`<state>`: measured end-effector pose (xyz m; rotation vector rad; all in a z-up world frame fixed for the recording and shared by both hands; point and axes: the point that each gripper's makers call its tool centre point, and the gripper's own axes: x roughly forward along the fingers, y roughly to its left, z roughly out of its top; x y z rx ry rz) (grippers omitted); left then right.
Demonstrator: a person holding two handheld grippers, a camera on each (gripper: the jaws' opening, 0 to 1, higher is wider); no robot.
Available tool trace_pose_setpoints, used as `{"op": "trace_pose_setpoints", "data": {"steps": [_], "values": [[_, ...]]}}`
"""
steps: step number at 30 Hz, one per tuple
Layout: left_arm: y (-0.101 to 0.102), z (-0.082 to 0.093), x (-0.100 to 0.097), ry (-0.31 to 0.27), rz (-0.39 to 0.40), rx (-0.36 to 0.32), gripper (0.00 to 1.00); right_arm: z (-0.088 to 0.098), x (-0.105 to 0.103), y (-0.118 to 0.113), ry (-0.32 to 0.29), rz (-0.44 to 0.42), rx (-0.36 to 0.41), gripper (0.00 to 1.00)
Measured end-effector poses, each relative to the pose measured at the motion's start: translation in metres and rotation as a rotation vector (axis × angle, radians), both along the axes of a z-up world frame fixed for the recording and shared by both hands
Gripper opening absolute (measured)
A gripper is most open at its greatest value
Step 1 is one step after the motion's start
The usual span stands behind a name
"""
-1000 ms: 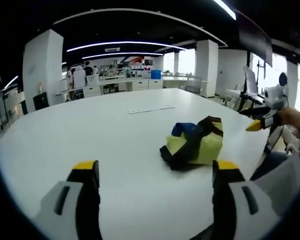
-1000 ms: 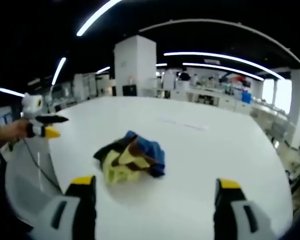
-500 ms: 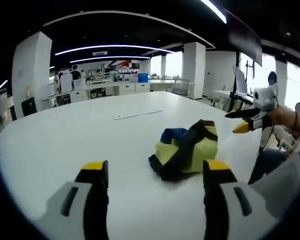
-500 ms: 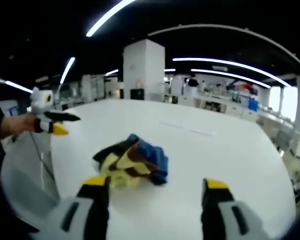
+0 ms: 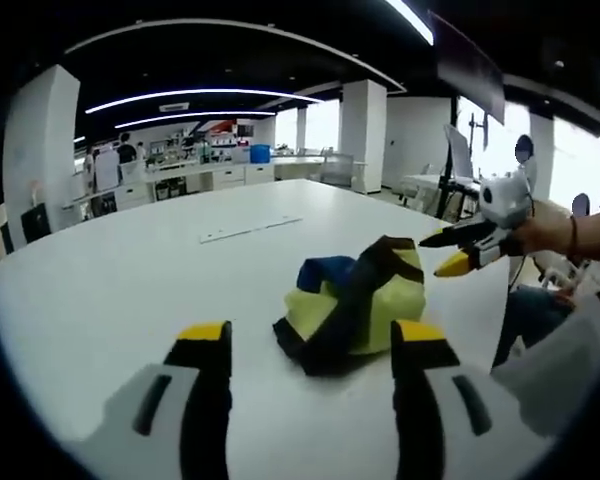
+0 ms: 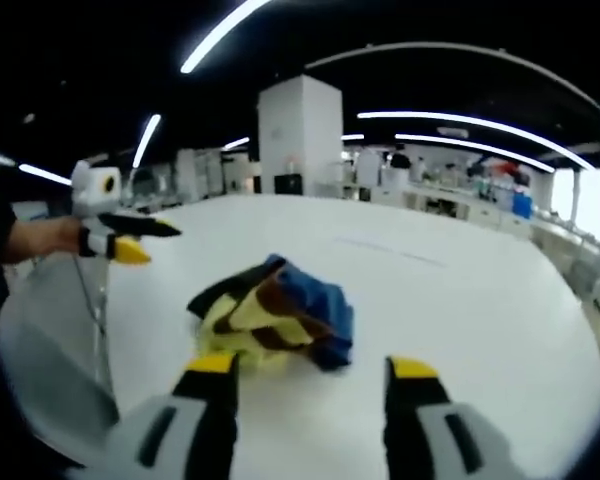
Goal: Fold the garment on the visible template until the final outline fits inside the template.
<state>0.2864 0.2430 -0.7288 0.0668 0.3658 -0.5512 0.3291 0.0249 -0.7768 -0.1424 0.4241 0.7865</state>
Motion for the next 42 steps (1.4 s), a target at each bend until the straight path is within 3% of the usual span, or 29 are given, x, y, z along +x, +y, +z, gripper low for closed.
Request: {"op": "trace_pose_setpoints", "data": {"steps": [10,15,23,27,34,37,39,42], "values": [[-0.016,-0.007,0.01,0.004,-0.044,-0.012,0.52,-0.015,0.001,0.017,0.023,0.075,-0.022,0.47],[-0.024,-0.021,0.014,0.026,-0.078,0.006,0.5,-0.023,0.008,0.018,0.033,0.07,-0.004,0.38],[-0.026,-0.042,0.023,0.05,-0.109,0.021,0.44,-0.026,0.015,0.028,0.053,0.06,0.061,0.3],[-0.029,-0.048,0.026,0.065,-0.116,0.02,0.42,-0.031,0.016,0.035,0.06,0.083,0.054,0.3],[-0.036,-0.059,0.028,0.089,-0.14,0.045,0.33,-0.032,0.018,0.041,0.063,0.085,0.062,0.25],[-0.041,-0.06,0.034,0.054,-0.127,0.036,0.34,-0.031,0.019,0.041,0.062,0.077,0.066,0.23],[-0.041,-0.065,0.035,0.073,-0.122,0.034,0.34,-0.03,0.021,0.042,0.058,0.068,0.076,0.21],[-0.04,-0.076,0.036,0.088,-0.129,0.076,0.27,-0.027,0.021,0.045,0.063,0.064,0.099,0.16]]}}
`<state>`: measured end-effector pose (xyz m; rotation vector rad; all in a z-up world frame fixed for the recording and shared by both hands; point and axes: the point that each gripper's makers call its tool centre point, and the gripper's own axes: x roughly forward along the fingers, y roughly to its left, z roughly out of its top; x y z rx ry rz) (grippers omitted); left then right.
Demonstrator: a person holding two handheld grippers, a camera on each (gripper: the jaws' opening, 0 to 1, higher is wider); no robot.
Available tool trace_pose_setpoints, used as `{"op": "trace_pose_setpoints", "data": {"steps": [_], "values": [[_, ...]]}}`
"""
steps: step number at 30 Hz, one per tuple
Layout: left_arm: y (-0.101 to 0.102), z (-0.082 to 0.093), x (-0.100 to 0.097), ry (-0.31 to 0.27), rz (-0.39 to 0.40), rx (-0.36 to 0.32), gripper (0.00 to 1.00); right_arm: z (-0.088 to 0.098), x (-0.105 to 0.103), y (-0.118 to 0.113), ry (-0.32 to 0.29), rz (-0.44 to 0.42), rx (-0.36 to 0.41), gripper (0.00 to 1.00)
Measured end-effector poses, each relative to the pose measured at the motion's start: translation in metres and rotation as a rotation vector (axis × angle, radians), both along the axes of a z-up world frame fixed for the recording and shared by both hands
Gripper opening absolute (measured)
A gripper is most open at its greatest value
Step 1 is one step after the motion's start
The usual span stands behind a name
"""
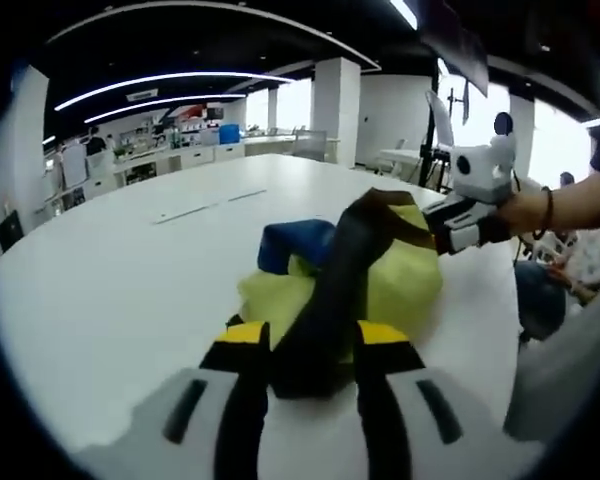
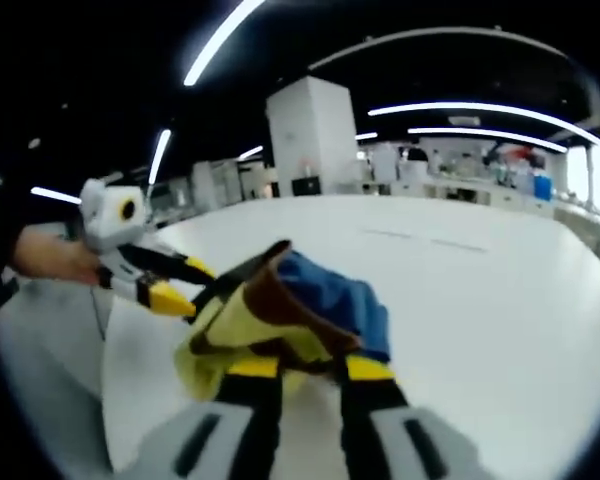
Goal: Fold the garment on the visible template until the final outline fits inside the template.
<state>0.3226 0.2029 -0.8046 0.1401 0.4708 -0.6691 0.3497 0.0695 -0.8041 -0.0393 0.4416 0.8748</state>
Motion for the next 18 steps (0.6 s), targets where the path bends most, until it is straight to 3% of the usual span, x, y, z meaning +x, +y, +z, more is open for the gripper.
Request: {"op": "trace_pose_setpoints", "data": {"steps": [11,18], "values": [[-0.003,-0.012,0.001,0.005,-0.013,0.053,0.05,-0.002,0.008,0.002,0.03,-0.053,0.048,0.08],[-0.001,-0.005,-0.002,0.011,0.009,0.02,0.0,0.003,0.009,0.001,0.027,-0.067,0.076,0.01]]}}
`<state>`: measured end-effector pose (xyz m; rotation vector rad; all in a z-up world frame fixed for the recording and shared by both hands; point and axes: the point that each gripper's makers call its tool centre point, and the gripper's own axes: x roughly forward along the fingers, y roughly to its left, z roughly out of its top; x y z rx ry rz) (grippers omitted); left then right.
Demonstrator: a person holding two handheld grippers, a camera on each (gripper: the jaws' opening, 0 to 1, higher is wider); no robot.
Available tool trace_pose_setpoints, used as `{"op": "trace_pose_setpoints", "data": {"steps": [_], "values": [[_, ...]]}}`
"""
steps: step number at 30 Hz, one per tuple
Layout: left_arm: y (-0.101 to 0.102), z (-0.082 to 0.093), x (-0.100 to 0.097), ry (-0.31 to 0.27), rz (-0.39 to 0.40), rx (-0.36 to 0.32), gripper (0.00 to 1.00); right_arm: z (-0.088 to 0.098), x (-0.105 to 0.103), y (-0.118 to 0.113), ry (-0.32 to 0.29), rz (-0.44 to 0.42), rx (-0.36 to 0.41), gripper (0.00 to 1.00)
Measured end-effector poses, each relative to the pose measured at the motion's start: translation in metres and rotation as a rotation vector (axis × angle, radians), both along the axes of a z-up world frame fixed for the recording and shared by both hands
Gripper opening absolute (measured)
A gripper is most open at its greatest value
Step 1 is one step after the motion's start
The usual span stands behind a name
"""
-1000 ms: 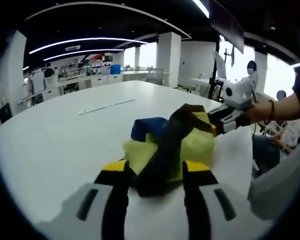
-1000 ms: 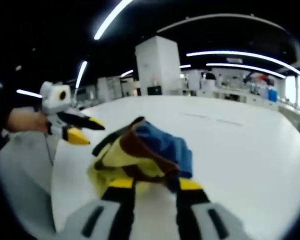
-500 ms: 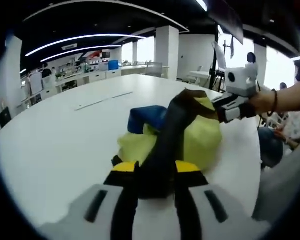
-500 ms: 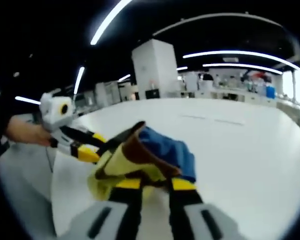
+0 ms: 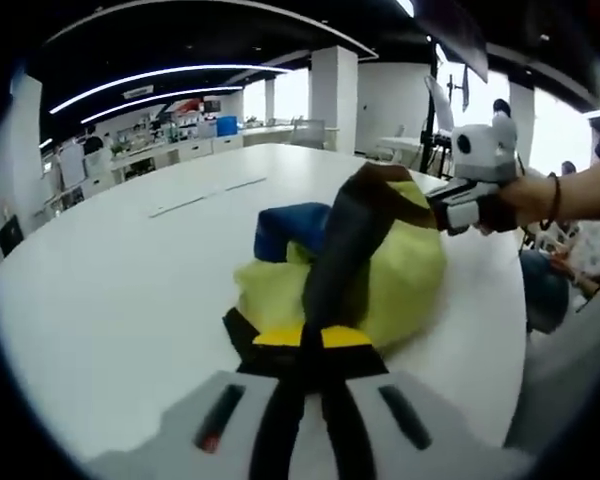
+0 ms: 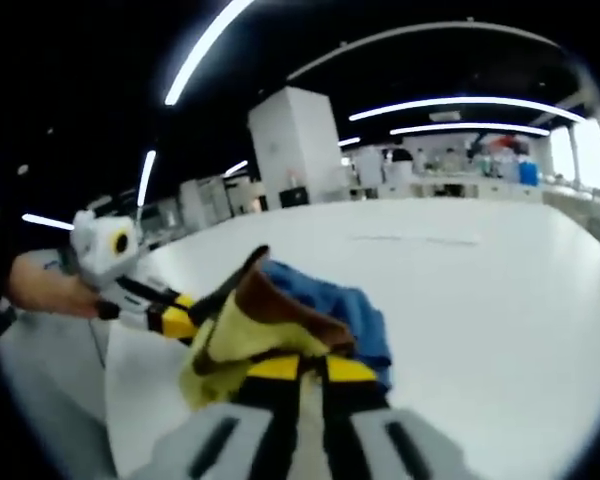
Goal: Fold the garment on the visible template until the final outline fits inside the template.
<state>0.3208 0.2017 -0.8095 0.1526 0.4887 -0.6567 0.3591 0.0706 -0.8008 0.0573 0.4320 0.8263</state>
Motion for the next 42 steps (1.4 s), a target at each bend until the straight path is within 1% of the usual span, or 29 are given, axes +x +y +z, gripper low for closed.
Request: {"op": "trace_pose_setpoints", "data": {"steps": [4,5,8,13,17,20,21,23,24,25,29,30,34,38,40,42], "values": [[0.004,0.007,-0.002,-0.002,0.01,-0.018,0.0,0.009,-0.001,-0.002,-0.007,-0.006,0.019,0.0],[0.005,0.011,-0.003,-0.006,0.016,-0.025,0.0,0.013,-0.002,-0.003,-0.011,-0.01,0.028,0.0],[0.008,0.021,-0.006,-0.024,0.028,-0.042,0.0,0.018,-0.001,-0.008,-0.02,-0.015,0.043,0.0],[0.013,0.033,-0.009,-0.037,0.031,-0.051,0.0,0.034,-0.005,-0.011,-0.04,-0.019,0.069,0.0],[0.017,0.048,-0.01,-0.065,0.04,-0.069,0.0,0.045,-0.004,-0.016,-0.065,-0.025,0.075,0.0],[0.019,0.058,-0.011,-0.067,0.051,-0.09,0.0,0.055,-0.004,-0.018,-0.076,-0.028,0.091,0.0],[0.018,0.063,-0.012,-0.061,0.057,-0.105,0.0,0.061,-0.003,-0.019,-0.091,-0.031,0.089,0.0],[0.018,0.072,-0.013,-0.072,0.061,-0.119,0.0,0.067,-0.002,-0.02,-0.103,-0.032,0.083,0.0],[0.018,0.073,-0.013,-0.073,0.062,-0.12,0.0,0.07,-0.001,-0.021,-0.113,-0.032,0.079,0.0],[0.017,0.081,-0.016,-0.073,0.067,-0.128,0.0,0.075,0.0,-0.021,-0.126,-0.032,0.076,0.0],[0.019,0.093,-0.015,-0.069,0.083,-0.166,0.0,0.094,0.001,-0.02,-0.164,-0.031,0.064,0.0],[0.02,0.097,-0.015,-0.069,0.087,-0.181,0.0,0.096,0.001,-0.02,-0.166,-0.03,0.06,0.0],[0.024,0.111,-0.012,-0.083,0.103,-0.218,0.0,0.11,0.008,-0.021,-0.199,-0.039,0.054,0.0],[0.028,0.12,-0.007,-0.094,0.116,-0.235,0.0,0.126,0.018,-0.021,-0.228,-0.05,0.071,0.0],[0.031,0.124,-0.003,-0.102,0.123,-0.244,0.0,0.13,0.023,-0.021,-0.245,-0.048,0.059,0.0],[0.033,0.127,0.001,-0.111,0.129,-0.241,0.0,0.132,0.029,-0.02,-0.249,-0.038,0.051,0.0]]}}
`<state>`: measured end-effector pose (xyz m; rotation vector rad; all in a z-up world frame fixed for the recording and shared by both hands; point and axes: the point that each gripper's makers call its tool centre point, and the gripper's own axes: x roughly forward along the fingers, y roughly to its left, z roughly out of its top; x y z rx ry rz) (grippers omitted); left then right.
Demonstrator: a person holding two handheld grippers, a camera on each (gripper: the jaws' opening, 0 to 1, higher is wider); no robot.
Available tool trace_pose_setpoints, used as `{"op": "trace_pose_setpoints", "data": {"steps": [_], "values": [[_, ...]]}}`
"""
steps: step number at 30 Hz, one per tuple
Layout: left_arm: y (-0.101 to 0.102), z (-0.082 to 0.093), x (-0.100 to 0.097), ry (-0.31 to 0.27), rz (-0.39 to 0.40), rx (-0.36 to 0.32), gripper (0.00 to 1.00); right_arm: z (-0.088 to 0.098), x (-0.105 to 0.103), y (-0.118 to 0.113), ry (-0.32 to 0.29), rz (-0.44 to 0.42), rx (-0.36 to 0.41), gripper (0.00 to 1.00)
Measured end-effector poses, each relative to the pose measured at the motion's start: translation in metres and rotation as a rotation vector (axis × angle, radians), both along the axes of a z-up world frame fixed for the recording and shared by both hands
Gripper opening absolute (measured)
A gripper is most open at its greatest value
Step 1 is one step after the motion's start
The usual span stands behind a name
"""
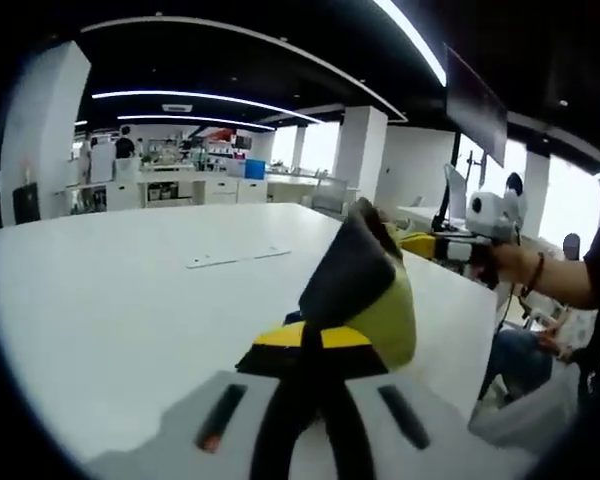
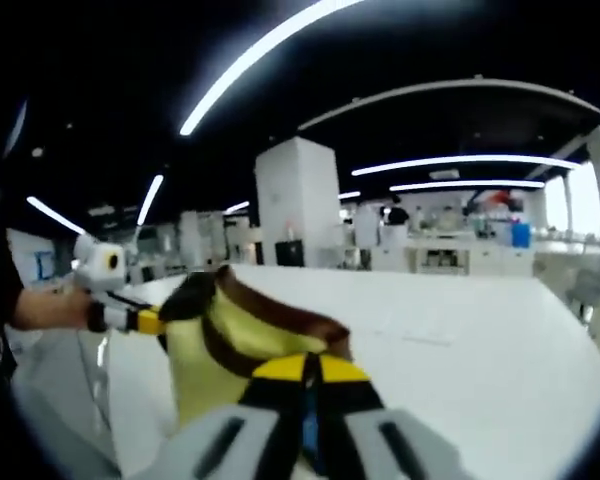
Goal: Fold the garment on the visible template until the final outline fits inside the template.
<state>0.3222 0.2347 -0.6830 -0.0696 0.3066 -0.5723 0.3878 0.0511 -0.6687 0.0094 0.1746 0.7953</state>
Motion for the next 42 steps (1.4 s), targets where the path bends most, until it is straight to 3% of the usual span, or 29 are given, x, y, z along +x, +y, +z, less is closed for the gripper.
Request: {"op": "trace_pose_setpoints", "data": {"steps": [10,24,28,31,42], "values": [[0.007,0.007,0.026,-0.032,0.025,0.022,0.0,0.014,0.03,0.009,-0.035,0.002,-0.034,0.0],[0.025,0.01,0.072,-0.045,0.083,0.037,0.0,0.01,0.082,0.027,-0.025,-0.024,-0.042,0.0],[0.03,0.002,0.084,-0.022,0.098,0.032,0.0,0.004,0.098,0.03,-0.006,-0.042,-0.04,0.0],[0.032,-0.002,0.091,0.008,0.117,-0.039,0.0,-0.002,0.108,0.031,0.012,-0.056,-0.04,0.0],[0.039,-0.035,0.123,0.074,0.142,-0.023,0.0,-0.041,0.144,0.038,0.104,-0.093,-0.053,0.0]]}}
